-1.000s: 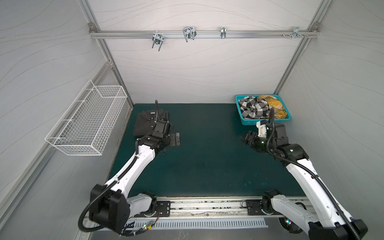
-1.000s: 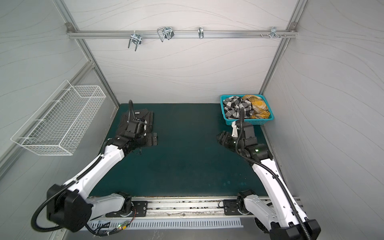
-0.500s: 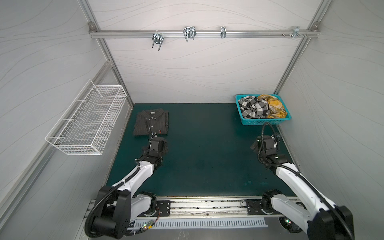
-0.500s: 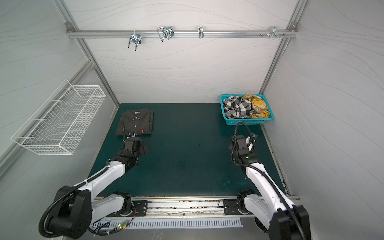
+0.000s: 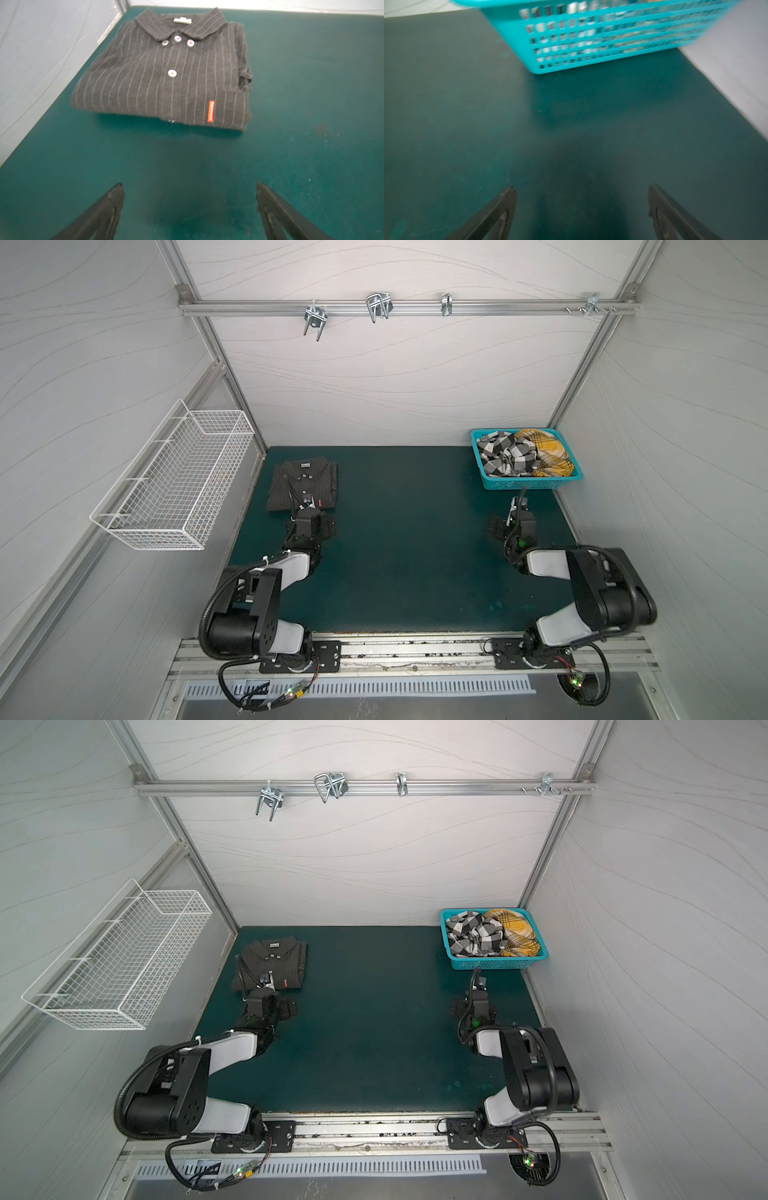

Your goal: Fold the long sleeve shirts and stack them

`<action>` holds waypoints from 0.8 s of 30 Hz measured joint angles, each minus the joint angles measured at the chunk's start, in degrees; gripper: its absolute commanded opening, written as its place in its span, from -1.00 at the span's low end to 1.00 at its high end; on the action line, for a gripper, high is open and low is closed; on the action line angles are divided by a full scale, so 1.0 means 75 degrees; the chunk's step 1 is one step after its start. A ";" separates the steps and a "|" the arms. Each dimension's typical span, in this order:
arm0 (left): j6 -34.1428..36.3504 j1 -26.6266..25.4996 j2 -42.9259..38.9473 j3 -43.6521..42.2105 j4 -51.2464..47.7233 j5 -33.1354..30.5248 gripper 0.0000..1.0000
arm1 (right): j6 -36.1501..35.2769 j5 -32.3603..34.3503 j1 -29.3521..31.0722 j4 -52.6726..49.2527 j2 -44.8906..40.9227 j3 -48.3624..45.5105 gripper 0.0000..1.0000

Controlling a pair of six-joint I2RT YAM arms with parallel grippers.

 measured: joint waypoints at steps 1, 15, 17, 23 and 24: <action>0.0029 0.0114 0.0289 -0.0041 0.0533 0.0192 0.99 | -0.0105 -0.0245 -0.0076 0.0221 0.0105 -0.0052 0.98; 0.0012 0.0490 0.0787 -0.0224 0.1883 0.0903 0.99 | -0.0560 -0.0965 -0.0035 0.0988 0.0146 0.0012 0.98; 0.0023 0.0428 0.0784 -0.0224 0.1909 0.0863 0.99 | -0.0574 -0.0950 -0.0023 0.0991 0.0146 0.0012 0.98; 0.0041 0.0347 0.0784 -0.0227 0.1953 0.0842 0.99 | -0.0618 -0.0933 -0.0020 0.0991 0.0146 0.0015 0.99; 0.0041 0.0344 0.0787 -0.0227 0.1953 0.0842 0.99 | -0.0624 -0.0930 -0.0020 0.0988 0.0146 0.0015 0.98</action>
